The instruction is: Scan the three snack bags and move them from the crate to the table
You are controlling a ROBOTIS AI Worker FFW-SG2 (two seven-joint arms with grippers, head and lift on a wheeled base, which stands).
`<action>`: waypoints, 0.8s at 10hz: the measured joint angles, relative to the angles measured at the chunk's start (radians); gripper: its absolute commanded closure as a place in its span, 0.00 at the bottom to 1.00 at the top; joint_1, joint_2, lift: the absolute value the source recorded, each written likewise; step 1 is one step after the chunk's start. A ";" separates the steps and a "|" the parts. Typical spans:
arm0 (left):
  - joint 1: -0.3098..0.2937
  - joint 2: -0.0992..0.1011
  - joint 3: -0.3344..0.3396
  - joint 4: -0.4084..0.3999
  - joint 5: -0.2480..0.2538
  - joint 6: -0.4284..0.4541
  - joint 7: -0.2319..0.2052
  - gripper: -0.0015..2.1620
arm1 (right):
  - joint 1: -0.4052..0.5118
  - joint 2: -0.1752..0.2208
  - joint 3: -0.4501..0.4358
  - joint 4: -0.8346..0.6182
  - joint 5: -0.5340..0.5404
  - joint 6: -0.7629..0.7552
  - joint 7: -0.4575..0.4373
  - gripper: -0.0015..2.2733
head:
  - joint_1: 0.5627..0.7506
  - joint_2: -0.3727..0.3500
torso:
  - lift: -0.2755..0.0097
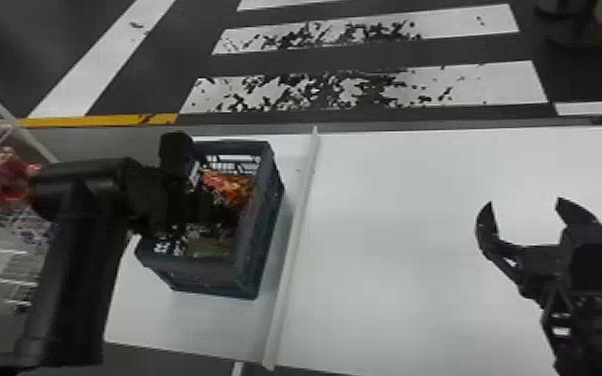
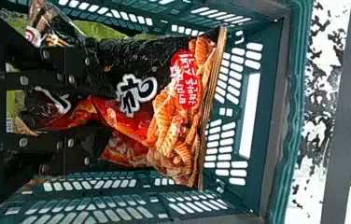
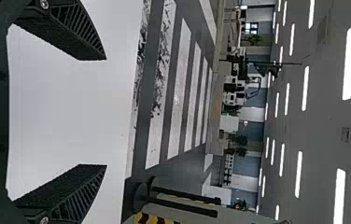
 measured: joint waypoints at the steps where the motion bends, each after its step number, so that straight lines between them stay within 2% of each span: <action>1: 0.030 -0.001 0.024 -0.063 0.003 0.005 0.014 0.99 | 0.003 0.000 0.000 -0.004 0.000 -0.004 -0.004 0.02 | 0.70 0.82 | 0.75; 4: 0.134 -0.012 0.081 -0.268 0.009 0.019 0.053 0.99 | 0.009 0.003 0.012 -0.017 0.004 -0.002 -0.026 0.02 | 0.70 0.83 | 0.75; 8: 0.226 -0.024 0.131 -0.445 0.004 0.025 0.085 0.99 | 0.010 0.006 0.018 -0.029 0.009 0.005 -0.028 0.02 | 0.70 0.85 | 0.75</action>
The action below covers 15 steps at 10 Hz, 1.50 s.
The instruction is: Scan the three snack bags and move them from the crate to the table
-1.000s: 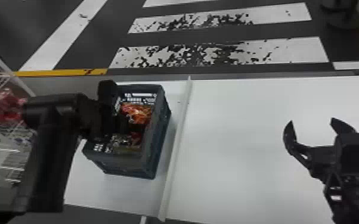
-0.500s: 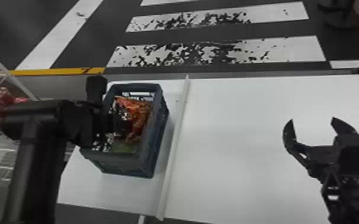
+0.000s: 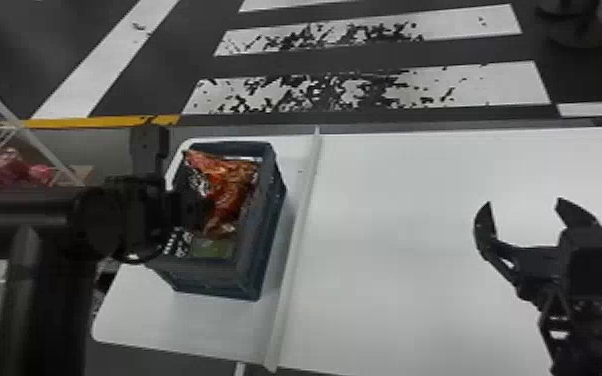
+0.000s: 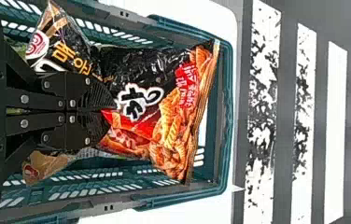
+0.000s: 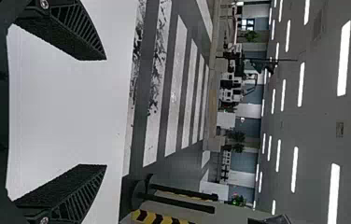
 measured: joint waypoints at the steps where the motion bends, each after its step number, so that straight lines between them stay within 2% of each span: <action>1: 0.025 -0.005 0.014 -0.052 -0.001 -0.003 0.015 0.99 | 0.001 -0.001 -0.002 0.000 0.000 0.000 -0.001 0.02 | 0.70 0.85 | 0.75; 3: 0.069 -0.020 0.040 -0.154 -0.001 -0.010 0.042 0.99 | 0.002 -0.002 -0.005 -0.004 0.004 0.000 -0.008 0.02 | 0.70 0.85 | 0.75; 5: 0.121 -0.029 0.073 -0.283 0.026 -0.006 0.039 0.99 | 0.000 -0.002 -0.023 -0.006 0.006 0.008 -0.012 0.02 | 0.70 0.82 | 0.75; 7: 0.176 -0.036 0.131 -0.426 0.143 0.002 0.004 0.99 | -0.009 -0.002 -0.059 -0.015 -0.005 0.032 -0.003 0.02 | 0.70 0.72 | 0.75; 8: 0.202 -0.044 0.133 -0.485 0.179 0.005 -0.018 0.99 | -0.016 -0.002 -0.083 -0.025 -0.012 0.048 0.000 0.02 | 0.70 0.69 | 0.75; 10: 0.236 -0.065 0.045 -0.539 0.195 0.007 -0.067 0.99 | -0.031 -0.001 -0.123 -0.057 -0.026 0.099 0.001 0.02 | 0.70 0.53 | 0.75; 11: 0.242 -0.079 -0.027 -0.544 0.194 0.007 -0.090 0.99 | -0.036 0.000 -0.135 -0.068 -0.028 0.115 0.001 0.02 | 0.70 0.44 | 0.75; 12: 0.248 -0.091 -0.113 -0.545 0.178 0.007 -0.106 0.99 | -0.042 0.001 -0.144 -0.078 -0.029 0.121 0.001 0.02 | 0.70 0.40 | 0.75; 14: 0.261 -0.097 -0.280 -0.528 0.083 0.003 -0.141 0.99 | -0.056 0.001 -0.155 -0.089 -0.040 0.119 0.003 0.02 | 0.70 0.26 | 0.75; 15: 0.265 -0.097 -0.374 -0.493 0.004 -0.008 -0.152 0.99 | -0.059 -0.001 -0.159 -0.096 -0.046 0.114 0.003 0.02 | 0.70 0.23 | 0.75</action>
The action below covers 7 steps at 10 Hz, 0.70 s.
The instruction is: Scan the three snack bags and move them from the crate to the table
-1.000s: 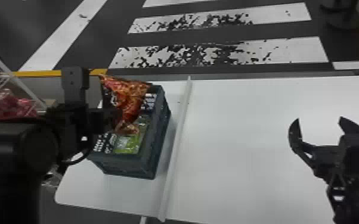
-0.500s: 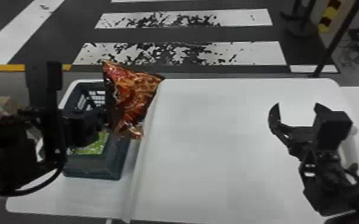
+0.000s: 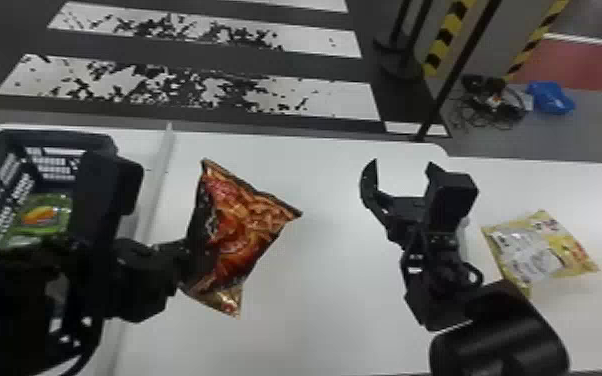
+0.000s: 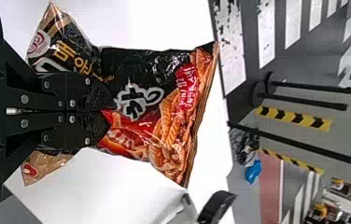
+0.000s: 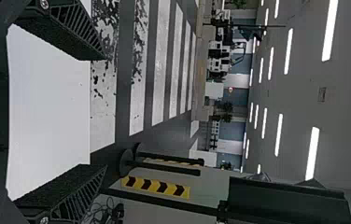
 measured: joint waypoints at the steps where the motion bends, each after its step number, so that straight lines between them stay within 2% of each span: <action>1: -0.001 0.000 -0.090 0.047 -0.075 -0.028 -0.013 0.99 | 0.000 -0.002 -0.003 -0.009 -0.002 -0.003 0.001 0.02 | 0.70 0.19 | 0.75; 2: -0.006 0.000 -0.166 0.104 -0.130 -0.092 -0.035 0.99 | 0.000 -0.005 -0.004 -0.014 -0.003 -0.007 0.009 0.02 | 0.70 0.16 | 0.75; 3: -0.018 -0.001 -0.248 0.185 -0.176 -0.203 -0.050 0.99 | -0.002 -0.007 -0.004 -0.016 -0.004 -0.013 0.013 0.02 | 0.70 0.12 | 0.75; 4: -0.036 -0.004 -0.307 0.255 -0.203 -0.288 -0.055 0.99 | -0.002 -0.008 -0.003 -0.016 -0.006 -0.019 0.013 0.02 | 0.70 0.08 | 0.75; 5: -0.059 -0.013 -0.355 0.331 -0.221 -0.381 -0.063 0.99 | -0.002 -0.011 -0.002 -0.017 -0.008 -0.023 0.013 0.02 | 0.70 0.04 | 0.75; 7: -0.106 -0.047 -0.407 0.493 -0.228 -0.570 -0.108 0.99 | -0.002 -0.019 0.001 -0.021 -0.009 -0.027 0.013 0.02 | 0.70 0.03 | 0.75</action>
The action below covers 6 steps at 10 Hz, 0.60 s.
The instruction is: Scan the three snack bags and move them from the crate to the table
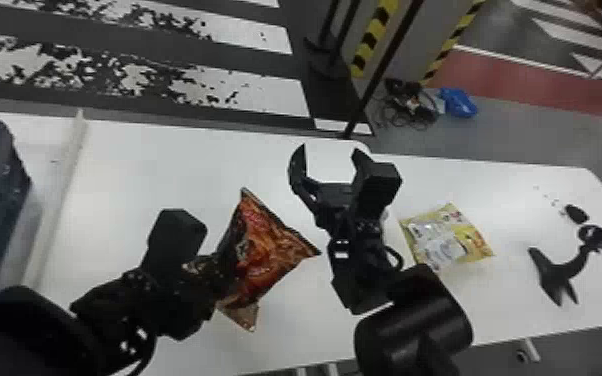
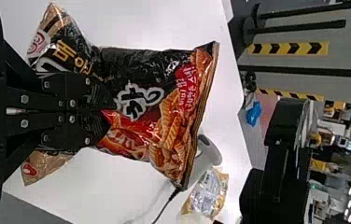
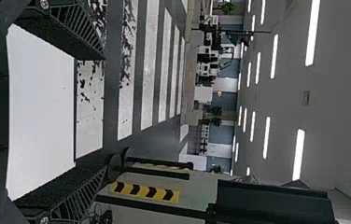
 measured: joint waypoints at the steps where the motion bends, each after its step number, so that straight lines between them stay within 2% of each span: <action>1: -0.020 -0.014 -0.019 0.068 0.000 -0.058 -0.009 0.99 | 0.000 -0.001 0.002 -0.003 0.000 -0.001 0.000 0.02 | 0.70 0.03 | 0.75; 2: -0.040 -0.026 -0.040 0.145 -0.002 -0.110 -0.008 0.96 | 0.001 -0.003 0.003 -0.006 0.000 -0.004 0.000 0.02 | 0.70 0.03 | 0.75; 3: -0.052 -0.038 -0.051 0.208 -0.009 -0.165 -0.009 0.80 | 0.001 -0.004 0.003 -0.006 0.000 -0.004 0.000 0.02 | 0.70 0.03 | 0.75; 4: -0.068 -0.052 -0.069 0.287 -0.020 -0.256 -0.007 0.17 | 0.002 -0.007 0.004 -0.006 -0.003 -0.005 0.000 0.02 | 0.70 0.03 | 0.75; 5: -0.082 -0.069 -0.079 0.352 -0.026 -0.320 -0.009 0.00 | 0.001 -0.009 0.007 -0.006 -0.007 -0.005 0.000 0.02 | 0.70 0.03 | 0.75; 6: -0.086 -0.076 -0.081 0.373 -0.028 -0.346 -0.013 0.00 | 0.001 -0.011 0.007 -0.006 -0.008 -0.005 0.000 0.02 | 0.70 0.03 | 0.75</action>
